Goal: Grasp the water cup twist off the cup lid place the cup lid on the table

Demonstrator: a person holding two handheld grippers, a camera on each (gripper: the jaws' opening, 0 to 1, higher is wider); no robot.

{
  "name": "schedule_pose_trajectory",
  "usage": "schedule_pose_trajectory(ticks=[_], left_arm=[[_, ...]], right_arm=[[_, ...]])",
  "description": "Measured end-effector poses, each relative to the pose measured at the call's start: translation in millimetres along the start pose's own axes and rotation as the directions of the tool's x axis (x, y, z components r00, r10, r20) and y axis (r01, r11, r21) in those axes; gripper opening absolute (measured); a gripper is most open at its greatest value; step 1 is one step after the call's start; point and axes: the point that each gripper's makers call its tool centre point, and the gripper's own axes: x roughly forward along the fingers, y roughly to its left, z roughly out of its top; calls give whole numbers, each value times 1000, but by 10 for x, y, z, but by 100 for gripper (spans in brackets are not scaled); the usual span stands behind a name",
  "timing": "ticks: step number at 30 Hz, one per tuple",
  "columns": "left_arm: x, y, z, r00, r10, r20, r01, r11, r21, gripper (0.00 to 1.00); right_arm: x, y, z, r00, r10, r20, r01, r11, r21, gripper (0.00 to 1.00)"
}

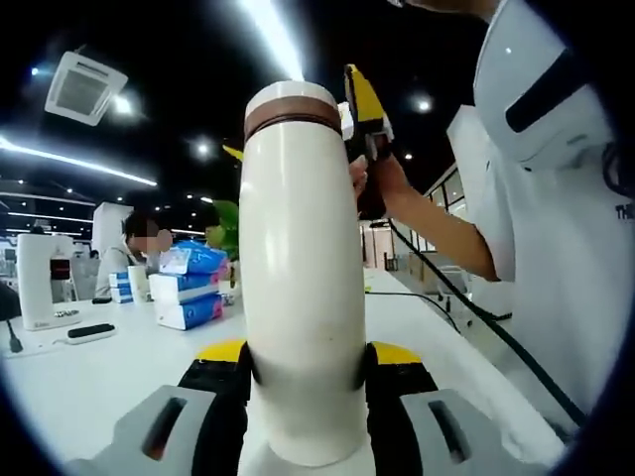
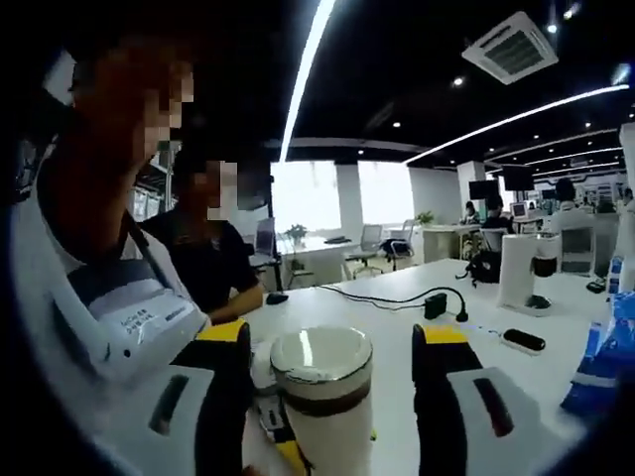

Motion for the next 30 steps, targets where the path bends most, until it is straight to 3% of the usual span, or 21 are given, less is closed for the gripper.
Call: schedule_pose_trajectory(ticks=[2,3,4,9,12,13,16,18,20,22,24,30], left_arm=[[1,-4,-1,1000,1,0,-1,1000,0,47],[0,-7,-1,1000,1,0,-1,1000,2,47],[1,-7,-2,1000,2,-1,-2,1000,2,47],[1,-13,-4,1000,7,-4,-7,1000,10,47],[1,-8,-7,1000,8,-6,-8,1000,15,47],[-1,-6,-7,1000,8,-5,-8,1000,16,47],[1,0,-6,1000,12,-7,-12,1000,27,47],[1,-2,-5,1000,15,-9,-15,999,35,47],[1,6,-4,1000,14,-9,-14,999,33,47],[-4,10,0,1000,16,-9,-15,999,30,47],[-5,11,4,1000,15,-9,-15,999,32,47],[-6,26,15,1000,17,-10,-17,999,27,47]], right_arm=[[-51,29,7,998,-57,-15,57,997,47,70],[-70,100,27,999,-47,-6,48,998,41,70],[-102,114,31,995,-96,-7,97,995,33,70],[-180,321,100,976,-211,55,208,977,53,79],[-234,389,79,951,-302,70,300,953,33,79],[-256,425,23,944,-326,49,326,945,17,79],[-341,475,-36,909,-414,42,415,909,-33,79],[-367,509,-55,885,-460,76,460,888,11,79],[-347,560,-119,885,-460,71,460,888,13,78],[-346,528,-176,863,-500,72,501,865,6,77],[-331,485,-180,851,-520,77,521,854,4,75],[-135,182,-121,838,-541,67,542,840,0,71]])
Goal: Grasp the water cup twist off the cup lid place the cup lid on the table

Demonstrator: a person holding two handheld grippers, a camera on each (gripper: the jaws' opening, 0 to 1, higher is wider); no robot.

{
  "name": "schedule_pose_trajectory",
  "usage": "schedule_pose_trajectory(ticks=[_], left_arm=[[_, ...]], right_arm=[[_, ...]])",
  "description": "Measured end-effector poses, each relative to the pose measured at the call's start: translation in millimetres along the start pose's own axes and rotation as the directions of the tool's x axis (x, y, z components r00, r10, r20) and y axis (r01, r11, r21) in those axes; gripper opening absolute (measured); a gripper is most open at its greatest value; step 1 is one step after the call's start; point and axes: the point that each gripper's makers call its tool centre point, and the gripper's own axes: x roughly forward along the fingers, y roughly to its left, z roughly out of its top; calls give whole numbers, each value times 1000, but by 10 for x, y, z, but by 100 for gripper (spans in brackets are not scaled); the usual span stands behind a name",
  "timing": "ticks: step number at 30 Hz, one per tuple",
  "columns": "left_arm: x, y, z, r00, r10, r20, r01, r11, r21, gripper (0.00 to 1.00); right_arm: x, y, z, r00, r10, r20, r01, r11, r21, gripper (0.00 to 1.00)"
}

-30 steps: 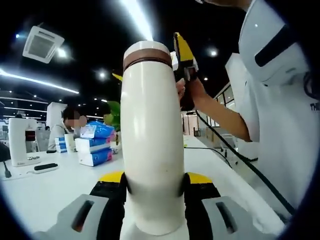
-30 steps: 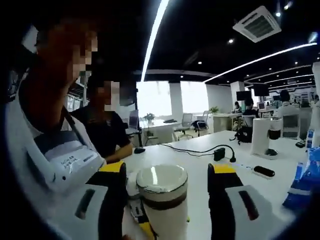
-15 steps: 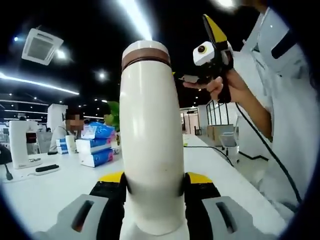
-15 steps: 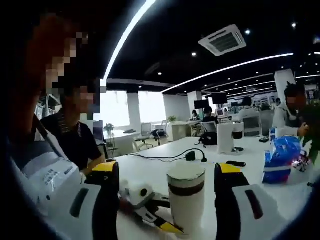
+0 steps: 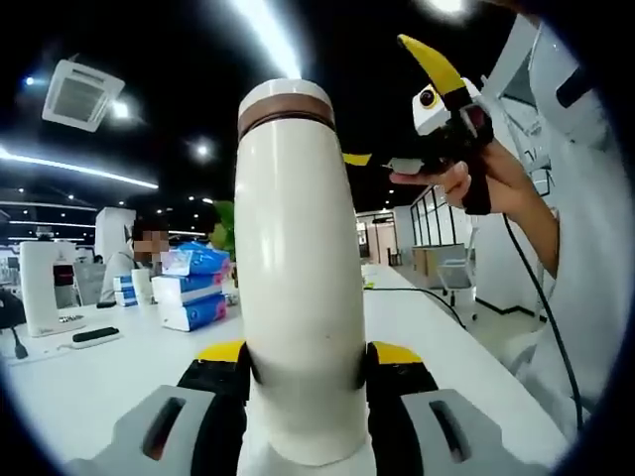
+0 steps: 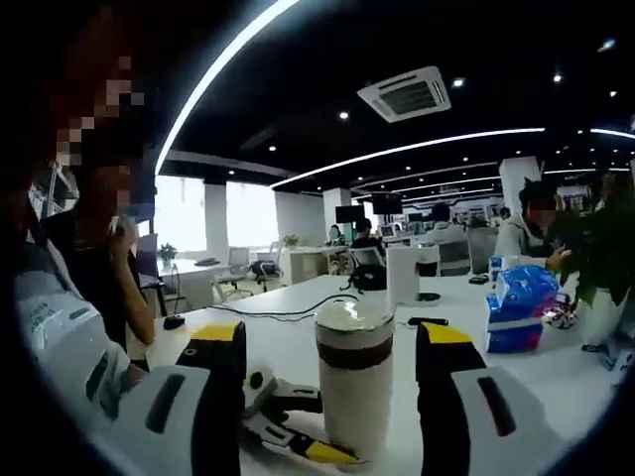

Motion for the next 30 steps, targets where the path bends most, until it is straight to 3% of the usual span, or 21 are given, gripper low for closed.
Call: schedule_pose_trajectory(ticks=[7,11,15,20,26,30], left_arm=[[-4,17,11,1000,7,-5,-7,1000,-1,47],[0,19,22,1000,9,-3,-9,1000,8,48],[5,17,28,1000,7,2,-7,1000,7,47],[8,7,26,1000,6,2,-6,1000,7,47],[12,0,23,1000,4,5,-4,1000,7,47],[13,2,20,1000,2,8,-2,1000,2,47]], right_arm=[[307,-43,-79,999,18,-51,-18,1000,-5,70],[314,-37,-32,999,26,-38,-27,1000,-12,68],[311,-110,-42,999,2,-45,-4,998,-57,51],[322,-113,-43,999,28,-33,-29,999,-23,52],[337,-138,-75,998,35,-52,-39,996,-83,47],[360,-132,-76,995,79,-55,-85,991,-105,47]])
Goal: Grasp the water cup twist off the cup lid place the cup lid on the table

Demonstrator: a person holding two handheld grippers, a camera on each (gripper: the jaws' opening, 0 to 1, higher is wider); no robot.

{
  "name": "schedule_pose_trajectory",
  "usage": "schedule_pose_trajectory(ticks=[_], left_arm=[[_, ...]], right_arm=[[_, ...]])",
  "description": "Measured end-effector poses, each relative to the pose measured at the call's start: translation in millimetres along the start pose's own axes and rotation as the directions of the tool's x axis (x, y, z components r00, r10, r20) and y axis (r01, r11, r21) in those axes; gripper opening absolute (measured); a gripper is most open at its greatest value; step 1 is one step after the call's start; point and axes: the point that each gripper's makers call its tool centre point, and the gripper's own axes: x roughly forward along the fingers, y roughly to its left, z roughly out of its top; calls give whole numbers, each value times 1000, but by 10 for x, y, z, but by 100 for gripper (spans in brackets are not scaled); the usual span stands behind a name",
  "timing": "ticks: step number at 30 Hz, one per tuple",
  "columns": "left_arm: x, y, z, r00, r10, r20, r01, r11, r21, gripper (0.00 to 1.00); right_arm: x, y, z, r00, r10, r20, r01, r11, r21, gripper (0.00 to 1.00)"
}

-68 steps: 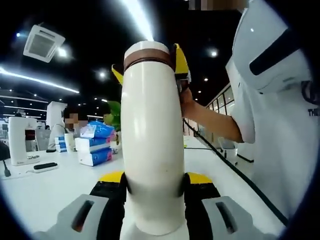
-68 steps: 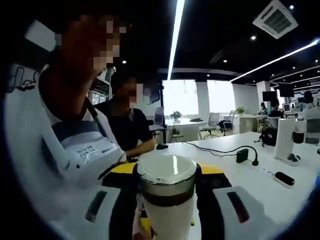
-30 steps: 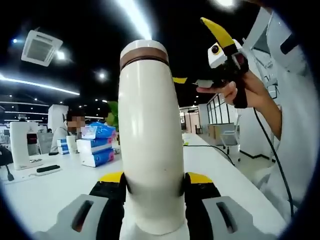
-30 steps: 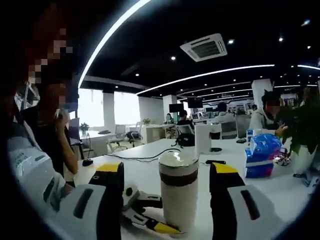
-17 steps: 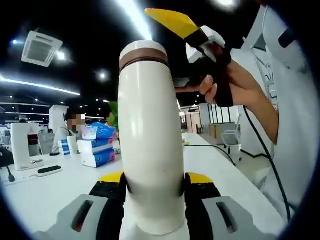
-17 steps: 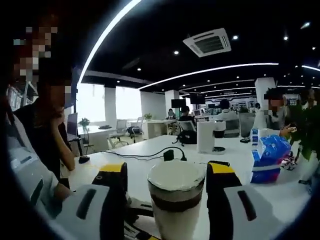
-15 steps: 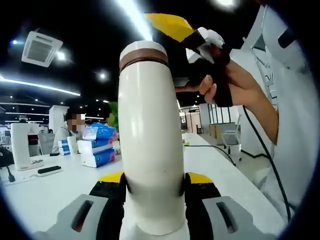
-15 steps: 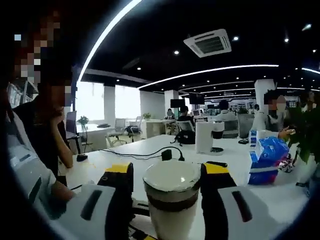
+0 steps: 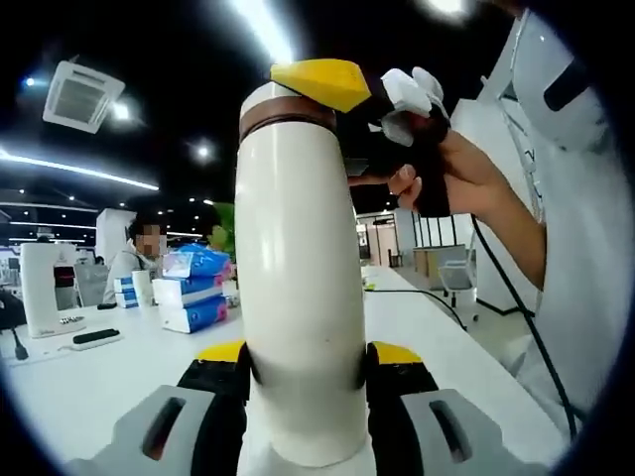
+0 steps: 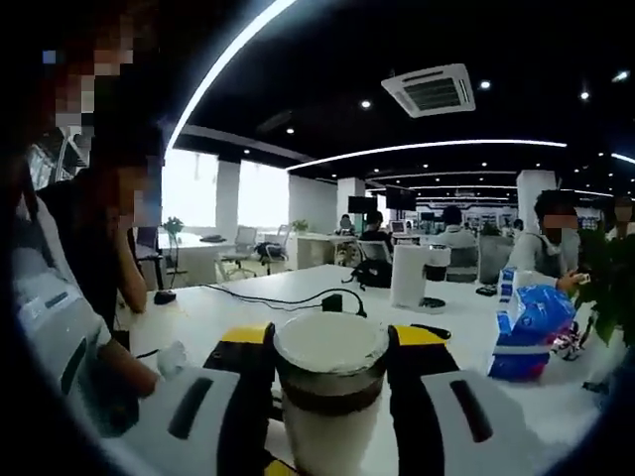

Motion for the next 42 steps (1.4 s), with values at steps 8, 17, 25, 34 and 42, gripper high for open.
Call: schedule_pose_trajectory(ticks=[8,17,25,34,42], left_arm=[[-2,14,-9,1000,-2,3,2,1000,-3,47],[-6,18,-18,1000,-2,5,3,1000,-10,47],[-12,15,-24,1000,-6,7,6,1000,-11,47],[-6,7,-30,1000,-5,7,5,1000,-16,47],[-3,2,-38,1000,-6,6,6,1000,-16,47]], right_arm=[[18,45,0,988,154,6,-154,988,-7,47],[16,90,-5,944,330,28,-330,944,-1,47],[-26,155,-9,875,479,77,-479,878,-14,47],[-37,186,-12,809,580,92,-583,812,10,47],[-64,227,-21,736,671,95,-674,739,5,47]])
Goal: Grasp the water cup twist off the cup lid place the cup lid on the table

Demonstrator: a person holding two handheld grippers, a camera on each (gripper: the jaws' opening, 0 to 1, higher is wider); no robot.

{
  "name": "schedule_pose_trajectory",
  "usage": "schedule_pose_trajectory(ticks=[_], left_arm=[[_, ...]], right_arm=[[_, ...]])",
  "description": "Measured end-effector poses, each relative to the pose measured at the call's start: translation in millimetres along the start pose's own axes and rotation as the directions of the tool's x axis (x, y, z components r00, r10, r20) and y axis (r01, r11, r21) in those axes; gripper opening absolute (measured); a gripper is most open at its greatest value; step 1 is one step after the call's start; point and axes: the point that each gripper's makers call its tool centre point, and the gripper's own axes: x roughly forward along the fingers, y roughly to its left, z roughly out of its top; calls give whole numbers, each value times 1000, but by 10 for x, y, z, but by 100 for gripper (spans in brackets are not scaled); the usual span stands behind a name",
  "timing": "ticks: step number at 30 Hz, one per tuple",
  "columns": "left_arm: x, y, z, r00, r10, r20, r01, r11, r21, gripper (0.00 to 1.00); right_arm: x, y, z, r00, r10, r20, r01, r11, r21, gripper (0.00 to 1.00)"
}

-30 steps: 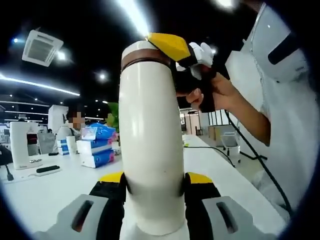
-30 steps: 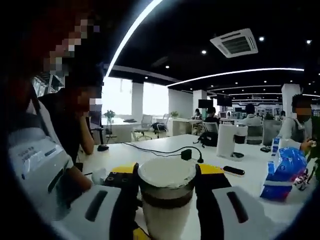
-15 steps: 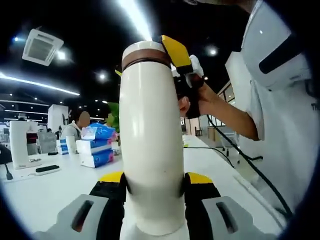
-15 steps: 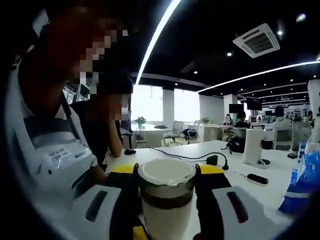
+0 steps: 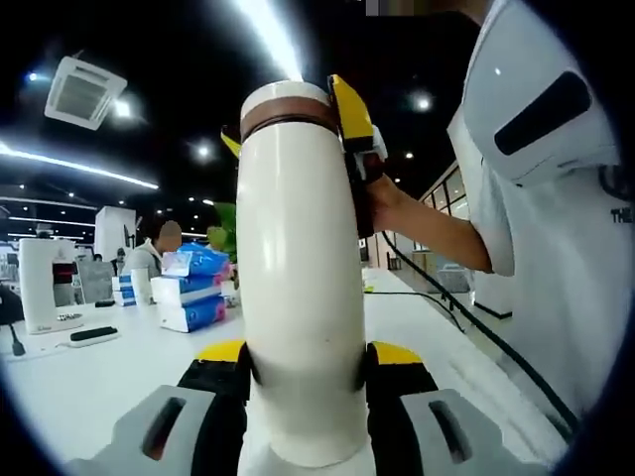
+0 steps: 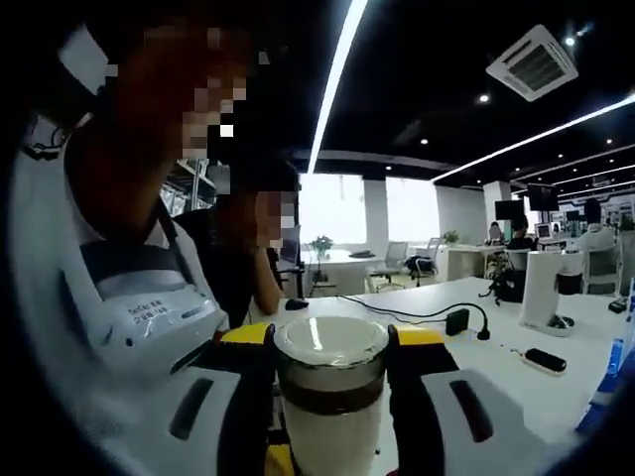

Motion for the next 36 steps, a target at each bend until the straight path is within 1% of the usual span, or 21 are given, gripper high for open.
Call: schedule_pose_trajectory(ticks=[8,9,14,17,20,23,25,26,27,28,30,32,33,34,36], left_arm=[[-8,30,-14,1000,-1,1,1,1000,-6,47],[-9,37,-18,1000,-2,1,2,1000,-6,47],[-29,77,-31,1000,-3,3,3,1000,-11,47],[-27,53,-24,1000,-4,2,4,1000,-7,47],[-25,44,-15,1000,-4,2,5,1000,-12,47],[-18,48,-15,1000,-5,2,5,1000,-13,47],[-15,63,-17,1000,-3,2,3,1000,-17,47],[-14,67,-17,1000,-2,1,2,1000,-23,47],[-11,69,-19,1000,-2,2,2,1000,-23,47],[-12,45,-14,1000,-3,3,3,1000,-24,47],[-7,8,-5,1000,-3,2,3,1000,-28,47],[-5,-9,0,1000,-4,1,4,1000,-22,47],[-3,-13,4,1000,-6,2,6,1000,-21,47],[-2,-17,6,1000,-6,2,6,1000,-20,47],[0,-16,8,1000,-5,2,5,1000,-24,47]], right_arm=[[11,37,-11,995,91,-34,-91,996,-8,47],[1,44,-8,993,115,-28,-115,993,-10,47],[25,53,-10,984,180,-4,-180,984,19,47],[22,101,-4,968,251,30,-252,966,59,47],[50,81,-14,964,259,54,-263,959,102,48],[57,106,-20,962,266,59,-272,956,108,48],[74,113,-19,966,252,49,-256,962,93,48],[80,101,-25,970,240,35,-242,965,99,48],[89,92,-42,976,216,14,-216,967,138,48],[91,84,-42,979,204,11,-203,968,149,48],[62,55,-33,988,153,7,-152,974,170,49],[11,72,2,994,111,9,-111,978,176,51],[-23,49,71,998,61,23,-64,984,164,56],[-39,32,108,999,29,29,-33,987,159,61],[-108,12,239,997,-53,55,45,989,143,71]])
